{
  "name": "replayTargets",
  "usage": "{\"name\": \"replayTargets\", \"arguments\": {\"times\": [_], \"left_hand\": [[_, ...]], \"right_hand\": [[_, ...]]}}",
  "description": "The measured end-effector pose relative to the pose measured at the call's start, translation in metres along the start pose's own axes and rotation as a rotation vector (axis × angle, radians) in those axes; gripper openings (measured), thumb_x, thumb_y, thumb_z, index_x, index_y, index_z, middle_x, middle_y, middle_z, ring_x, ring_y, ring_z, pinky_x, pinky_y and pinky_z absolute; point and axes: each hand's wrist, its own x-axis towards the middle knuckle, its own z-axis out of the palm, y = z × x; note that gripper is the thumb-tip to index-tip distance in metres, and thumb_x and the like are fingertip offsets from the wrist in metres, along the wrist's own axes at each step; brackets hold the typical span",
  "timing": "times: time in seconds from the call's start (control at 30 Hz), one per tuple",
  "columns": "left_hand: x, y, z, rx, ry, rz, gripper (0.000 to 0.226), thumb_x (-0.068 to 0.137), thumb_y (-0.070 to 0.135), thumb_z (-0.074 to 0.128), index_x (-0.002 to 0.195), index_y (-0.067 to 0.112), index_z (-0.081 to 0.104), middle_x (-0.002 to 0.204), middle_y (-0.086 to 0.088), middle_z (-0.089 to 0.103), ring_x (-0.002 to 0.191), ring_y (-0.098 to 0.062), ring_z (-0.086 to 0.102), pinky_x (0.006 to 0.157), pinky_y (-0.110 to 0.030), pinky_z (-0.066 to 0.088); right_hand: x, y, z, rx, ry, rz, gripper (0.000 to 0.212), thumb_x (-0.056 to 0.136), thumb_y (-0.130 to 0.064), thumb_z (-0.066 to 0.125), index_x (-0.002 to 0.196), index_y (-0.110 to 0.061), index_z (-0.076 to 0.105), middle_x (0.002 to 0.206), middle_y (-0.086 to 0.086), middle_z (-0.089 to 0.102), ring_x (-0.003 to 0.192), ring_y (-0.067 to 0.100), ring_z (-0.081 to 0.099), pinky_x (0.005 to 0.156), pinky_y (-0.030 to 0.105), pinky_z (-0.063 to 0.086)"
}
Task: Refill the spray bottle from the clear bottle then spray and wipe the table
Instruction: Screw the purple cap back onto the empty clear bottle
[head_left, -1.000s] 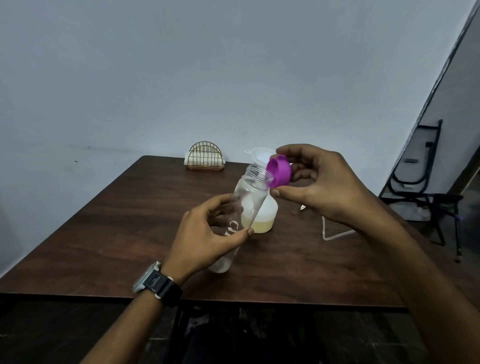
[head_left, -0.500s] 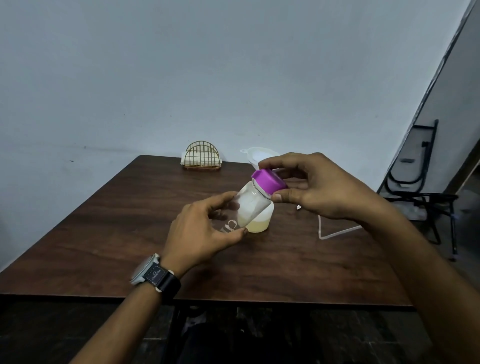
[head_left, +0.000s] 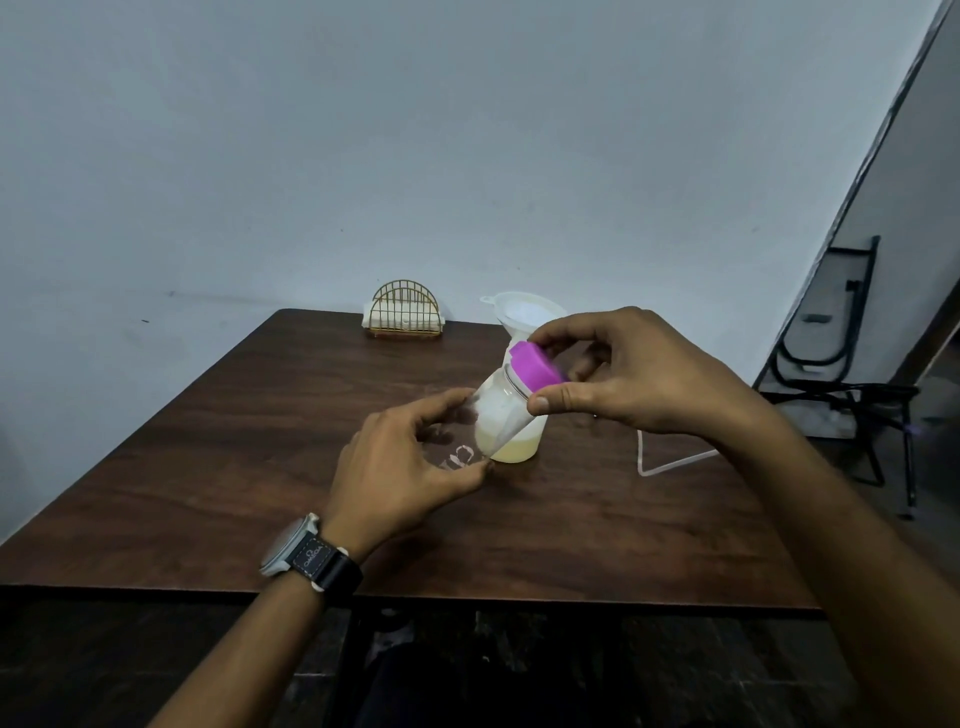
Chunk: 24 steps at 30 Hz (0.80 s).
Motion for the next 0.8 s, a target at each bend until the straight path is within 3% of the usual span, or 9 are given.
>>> {"name": "replayTargets", "arguments": {"times": [0.07,0.17,0.23,0.33,0.43,0.53,0.67,0.73,0.8], "left_hand": [[0.001,0.000,-0.002,-0.007,-0.016,0.003,0.071,0.058,0.060,0.080,0.126,0.053,0.060,0.105,0.036,0.069,0.098,0.012,0.066,0.084,-0.037,0.059],[0.002,0.002,-0.004,-0.041,-0.062,0.005,0.068,0.059,0.055,0.082,0.124,0.051,0.063,0.104,0.033,0.070,0.095,0.010,0.068,0.083,-0.039,0.059],[0.002,0.001,-0.004,-0.050,-0.075,0.007,0.066,0.059,0.051,0.082,0.123,0.049,0.065,0.102,0.031,0.071,0.094,0.009,0.069,0.083,-0.040,0.060],[0.001,-0.003,-0.003,-0.044,-0.076,0.007,0.067,0.059,0.049,0.083,0.123,0.051,0.064,0.102,0.031,0.071,0.096,0.008,0.069,0.083,-0.040,0.060],[-0.001,-0.004,-0.002,-0.054,-0.086,0.008,0.067,0.059,0.048,0.083,0.123,0.050,0.065,0.105,0.030,0.072,0.097,0.007,0.069,0.085,-0.040,0.059],[-0.002,-0.003,-0.001,-0.052,-0.083,0.018,0.066,0.059,0.049,0.083,0.123,0.050,0.065,0.105,0.030,0.072,0.097,0.007,0.069,0.085,-0.039,0.059],[0.000,-0.003,-0.001,-0.078,-0.046,-0.004,0.065,0.060,0.048,0.084,0.122,0.051,0.065,0.103,0.028,0.072,0.096,0.007,0.069,0.085,-0.041,0.059],[-0.001,-0.003,0.000,-0.082,-0.034,-0.007,0.066,0.060,0.050,0.085,0.122,0.051,0.065,0.103,0.030,0.072,0.097,0.008,0.069,0.084,-0.041,0.059],[-0.003,-0.004,0.001,-0.084,-0.021,-0.009,0.067,0.059,0.050,0.085,0.122,0.053,0.064,0.103,0.031,0.072,0.098,0.008,0.068,0.086,-0.040,0.059]], "right_hand": [[-0.002,-0.001,0.000,0.051,-0.020,-0.025,0.053,0.070,-0.029,0.096,0.115,-0.038,0.071,0.085,-0.031,0.070,0.074,0.002,0.068,0.076,0.024,0.057],[-0.002,0.002,0.001,0.143,-0.040,-0.052,0.057,0.069,0.002,0.092,0.112,-0.030,0.073,0.105,-0.012,0.074,0.093,0.006,0.073,0.086,0.026,0.062],[-0.003,0.002,0.002,0.152,-0.050,-0.056,0.060,0.067,0.007,0.091,0.113,-0.029,0.074,0.109,-0.005,0.075,0.099,0.007,0.073,0.089,0.029,0.062],[-0.005,-0.002,0.001,0.013,-0.036,-0.009,0.048,0.068,-0.032,0.096,0.112,-0.036,0.077,0.091,-0.022,0.075,0.085,-0.005,0.071,0.084,0.022,0.060],[-0.010,-0.010,0.001,-0.149,-0.004,0.041,0.054,0.072,-0.079,0.068,0.088,-0.029,0.081,0.072,-0.014,0.074,0.064,0.002,0.067,0.069,0.032,0.058],[-0.014,-0.009,-0.001,-0.160,0.039,0.052,0.075,0.085,-0.084,0.036,0.065,-0.021,0.072,0.063,-0.003,0.073,0.055,0.005,0.066,0.064,0.032,0.051],[-0.014,-0.004,-0.006,-0.066,-0.019,-0.002,0.040,0.084,-0.057,0.075,0.121,-0.041,0.072,0.111,-0.019,0.074,0.094,-0.005,0.069,0.087,0.020,0.057],[-0.014,-0.003,-0.004,0.012,-0.109,-0.013,0.053,0.084,-0.033,0.084,0.132,-0.044,0.065,0.111,-0.021,0.071,0.092,-0.009,0.069,0.083,0.006,0.051],[-0.013,-0.002,-0.001,-0.056,-0.050,-0.016,0.046,0.084,-0.040,0.083,0.127,-0.043,0.069,0.100,-0.024,0.071,0.084,-0.014,0.064,0.071,-0.002,0.041]]}}
